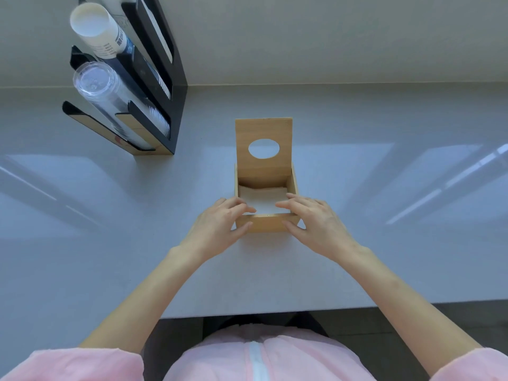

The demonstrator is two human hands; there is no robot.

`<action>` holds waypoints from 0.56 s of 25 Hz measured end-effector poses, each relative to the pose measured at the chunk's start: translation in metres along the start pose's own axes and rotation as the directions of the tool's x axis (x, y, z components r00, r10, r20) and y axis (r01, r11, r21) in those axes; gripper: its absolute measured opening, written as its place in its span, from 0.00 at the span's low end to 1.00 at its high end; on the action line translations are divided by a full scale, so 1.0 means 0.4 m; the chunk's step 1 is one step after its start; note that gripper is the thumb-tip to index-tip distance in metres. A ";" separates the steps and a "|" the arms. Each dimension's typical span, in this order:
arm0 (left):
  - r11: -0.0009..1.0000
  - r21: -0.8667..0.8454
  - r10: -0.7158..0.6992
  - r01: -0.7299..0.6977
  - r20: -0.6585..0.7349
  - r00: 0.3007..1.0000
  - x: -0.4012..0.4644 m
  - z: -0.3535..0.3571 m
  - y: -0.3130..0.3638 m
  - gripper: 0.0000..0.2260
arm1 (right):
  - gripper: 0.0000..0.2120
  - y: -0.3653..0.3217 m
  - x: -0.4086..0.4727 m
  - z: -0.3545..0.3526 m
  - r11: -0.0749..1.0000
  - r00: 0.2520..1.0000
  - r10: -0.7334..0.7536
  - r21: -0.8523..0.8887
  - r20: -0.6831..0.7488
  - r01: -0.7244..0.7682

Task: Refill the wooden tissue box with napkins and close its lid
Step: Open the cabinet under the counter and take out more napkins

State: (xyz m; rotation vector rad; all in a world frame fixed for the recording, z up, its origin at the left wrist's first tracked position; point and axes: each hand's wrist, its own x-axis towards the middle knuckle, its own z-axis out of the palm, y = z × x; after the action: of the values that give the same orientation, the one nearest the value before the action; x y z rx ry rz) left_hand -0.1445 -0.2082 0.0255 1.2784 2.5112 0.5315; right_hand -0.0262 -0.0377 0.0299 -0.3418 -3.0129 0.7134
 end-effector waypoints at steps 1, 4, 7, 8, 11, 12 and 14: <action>1.000 -0.014 -0.015 0.014 -0.051 0.999 -0.012 0.003 0.004 0.13 | 0.18 0.001 -0.010 0.002 1.000 1.000 -0.014 -0.001 -0.012 0.014; 0.998 -0.011 -0.057 0.056 -0.160 0.985 -0.054 0.019 0.022 0.17 | 0.20 0.006 -0.048 0.007 0.999 0.999 -0.047 -0.025 -0.027 0.047; 0.994 0.025 -0.101 0.107 -0.179 0.979 -0.094 0.038 0.059 0.22 | 0.23 0.013 -0.094 0.004 0.998 0.999 -0.048 -0.039 -0.003 0.047; 0.990 0.035 -0.128 0.136 -0.175 0.976 -0.109 0.047 0.075 0.22 | 0.24 0.015 -0.114 0.001 0.998 0.999 -0.044 -0.051 0.022 0.045; 0.977 0.054 -0.194 0.206 -0.177 0.965 -0.164 0.082 0.130 0.22 | 0.26 0.016 -0.179 -0.004 0.996 0.995 -0.016 -0.088 0.097 0.024; 0.974 0.039 -0.214 0.224 -0.178 0.960 -0.184 0.095 0.150 0.22 | 0.26 0.017 -0.204 -0.003 0.996 0.994 -0.010 -0.092 0.112 0.021; 0.964 0.025 -0.259 0.266 -0.155 0.953 -0.232 0.124 0.195 0.23 | 0.26 0.020 -0.258 0.002 0.995 0.989 -0.010 -0.093 0.149 0.024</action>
State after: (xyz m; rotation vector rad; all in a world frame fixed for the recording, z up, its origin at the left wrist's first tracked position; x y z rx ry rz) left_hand -0.0158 -0.2317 0.0224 0.9262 2.7758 0.5279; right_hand 0.0760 -0.0538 0.0282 -0.2772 -3.1932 0.6234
